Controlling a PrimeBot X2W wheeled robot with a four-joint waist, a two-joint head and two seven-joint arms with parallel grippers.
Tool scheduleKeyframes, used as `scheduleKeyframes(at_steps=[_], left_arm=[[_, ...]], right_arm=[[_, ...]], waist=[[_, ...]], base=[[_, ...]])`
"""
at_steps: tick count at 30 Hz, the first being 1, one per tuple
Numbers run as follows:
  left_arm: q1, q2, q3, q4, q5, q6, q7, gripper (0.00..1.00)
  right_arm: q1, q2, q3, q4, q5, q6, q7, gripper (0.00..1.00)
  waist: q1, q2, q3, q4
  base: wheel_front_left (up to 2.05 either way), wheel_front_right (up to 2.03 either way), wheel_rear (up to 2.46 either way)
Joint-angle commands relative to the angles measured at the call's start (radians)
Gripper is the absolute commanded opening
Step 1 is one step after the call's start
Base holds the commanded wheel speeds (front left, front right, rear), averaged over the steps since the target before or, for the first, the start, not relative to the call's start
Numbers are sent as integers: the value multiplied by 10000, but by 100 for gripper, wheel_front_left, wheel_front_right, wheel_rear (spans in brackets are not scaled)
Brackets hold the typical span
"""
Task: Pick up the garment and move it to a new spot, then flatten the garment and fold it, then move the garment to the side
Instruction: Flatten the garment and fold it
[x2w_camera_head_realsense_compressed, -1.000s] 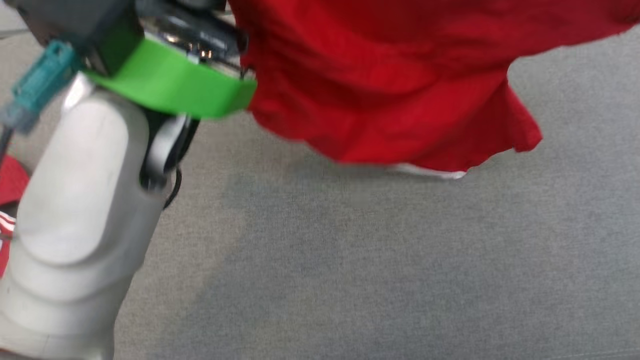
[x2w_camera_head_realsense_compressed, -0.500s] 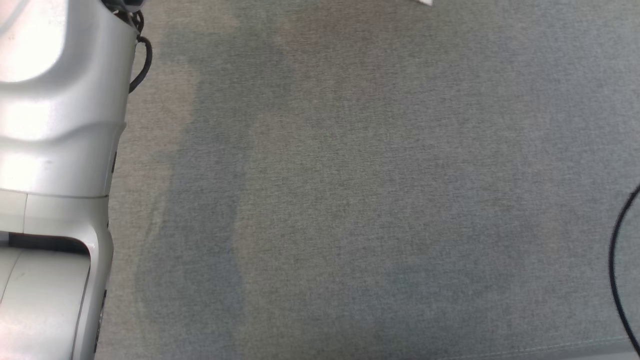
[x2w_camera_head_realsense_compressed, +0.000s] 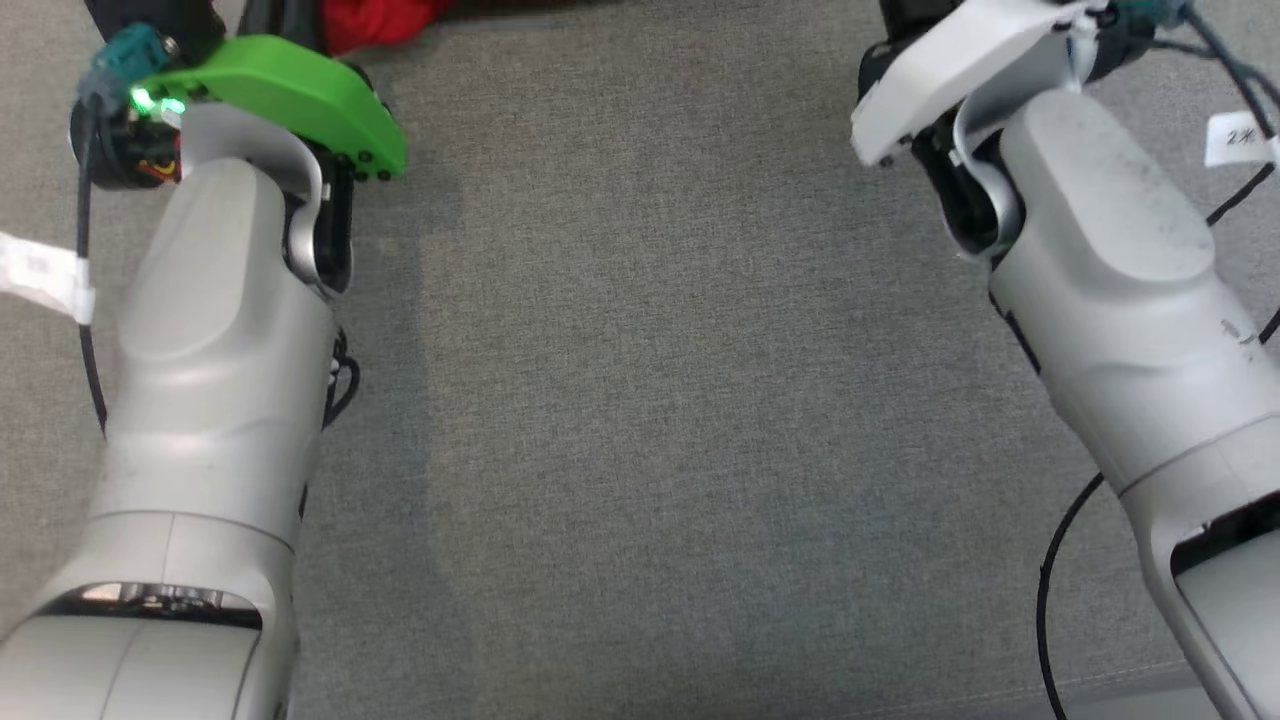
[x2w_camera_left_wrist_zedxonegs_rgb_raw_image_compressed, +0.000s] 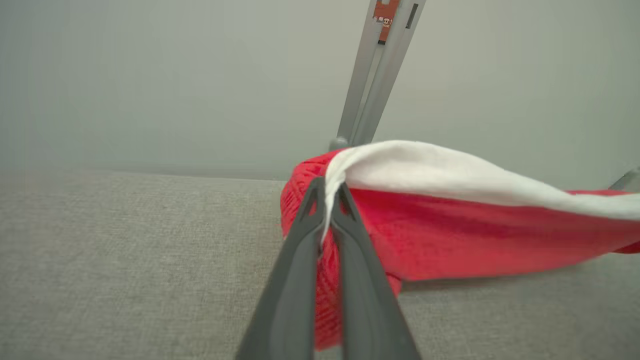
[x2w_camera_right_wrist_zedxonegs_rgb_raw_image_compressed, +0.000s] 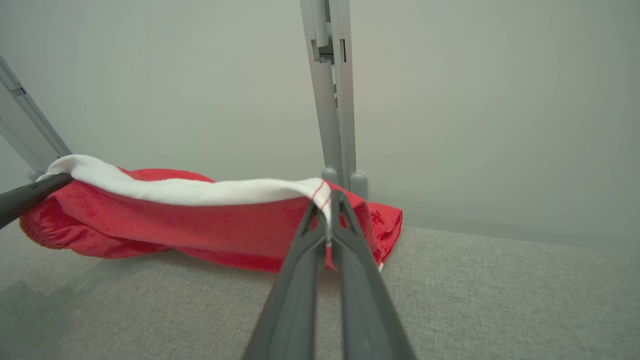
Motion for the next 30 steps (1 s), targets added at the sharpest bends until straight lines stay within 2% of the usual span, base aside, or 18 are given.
scheduleKeyframes(at_steps=[1, 5, 9, 12, 19, 25, 30], left_arm=[[336, -21, 68, -152, 108, -72, -3, 0], [1541, -60, 118, -1108, 300, -279, -3, 0], [3147, -75, -225, -2736, 220, -571, -4, 0], [4313, -62, -486, -3825, 485, -632, -4, 0], [7118, -62, -381, -6082, 1184, -681, -3, 0], [9112, 107, -442, -7362, 1247, -682, -4, 0], [10361, 320, -499, -8786, 1158, -445, 577, 0]], right_arm=[[370, -12, 95, 38, 174, -17, -88, 0], [1551, -269, -109, -925, 460, -17, -81, 0], [3247, -570, -447, -2454, 242, -16, -78, 0], [4545, -789, -803, -3499, 61, -16, -79, 0], [7818, -980, -1810, -6003, -537, -14, -79, 0], [10292, -973, -2715, -7744, -1035, -16, -74, 0], [11922, -805, -3471, -9301, -1474, -17, 494, 0]], waist=[[-1, 0, -33, 53], [-1, 0, -243, 187], [-1, 0, -669, 219], [-1, 0, -1063, 310], [-1, 0, -2097, 334], [-1, 0, -2927, 301], [-1, 0, -3405, 306]], base=[[0, 0, 0], [0, 0, 0], [0, 0, 0], [0, 0, 0], [0, 0, 0], [0, 0, 0], [0, 0, 0]])
